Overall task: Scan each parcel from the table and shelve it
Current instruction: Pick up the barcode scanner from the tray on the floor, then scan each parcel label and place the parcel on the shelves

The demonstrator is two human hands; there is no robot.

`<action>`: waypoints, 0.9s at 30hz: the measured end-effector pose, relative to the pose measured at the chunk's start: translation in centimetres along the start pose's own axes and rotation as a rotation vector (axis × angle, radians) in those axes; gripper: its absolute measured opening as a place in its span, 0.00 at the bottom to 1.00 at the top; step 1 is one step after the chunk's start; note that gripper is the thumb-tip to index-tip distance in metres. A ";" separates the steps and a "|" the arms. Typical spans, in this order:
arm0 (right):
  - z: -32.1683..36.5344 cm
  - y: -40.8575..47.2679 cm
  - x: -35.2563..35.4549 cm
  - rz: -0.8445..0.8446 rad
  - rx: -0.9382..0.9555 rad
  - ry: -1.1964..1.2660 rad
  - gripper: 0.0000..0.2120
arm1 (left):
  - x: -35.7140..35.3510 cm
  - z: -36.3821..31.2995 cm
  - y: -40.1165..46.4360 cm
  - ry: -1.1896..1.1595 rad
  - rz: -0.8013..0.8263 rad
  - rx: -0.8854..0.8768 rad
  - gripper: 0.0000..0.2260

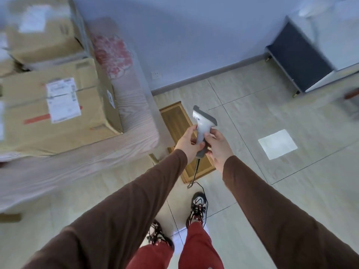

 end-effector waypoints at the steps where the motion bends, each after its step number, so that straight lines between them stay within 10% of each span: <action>1: 0.5 -1.4 -0.7 0.001 0.026 -0.002 0.12 | 0.9 -0.9 -0.9 -0.014 -0.002 -0.023 0.30; 19: 5.5 -9.2 -18.9 0.394 0.000 0.086 0.17 | 19.1 -5.5 -11.2 -0.311 -0.224 -0.137 0.31; 27: 7.8 -6.1 -26.2 0.358 0.016 0.058 0.10 | 33.1 -1.8 -15.1 0.003 -0.744 -0.058 0.22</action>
Point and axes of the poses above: each hand's wrist, its own y-axis towards the middle knuckle, its own x-axis out of the back of the hand, z = x × y, the point moved 3 cm from there along y, towards the middle knuckle, and after that the axes turned 11 degrees about -x, right-handed, at the moved point
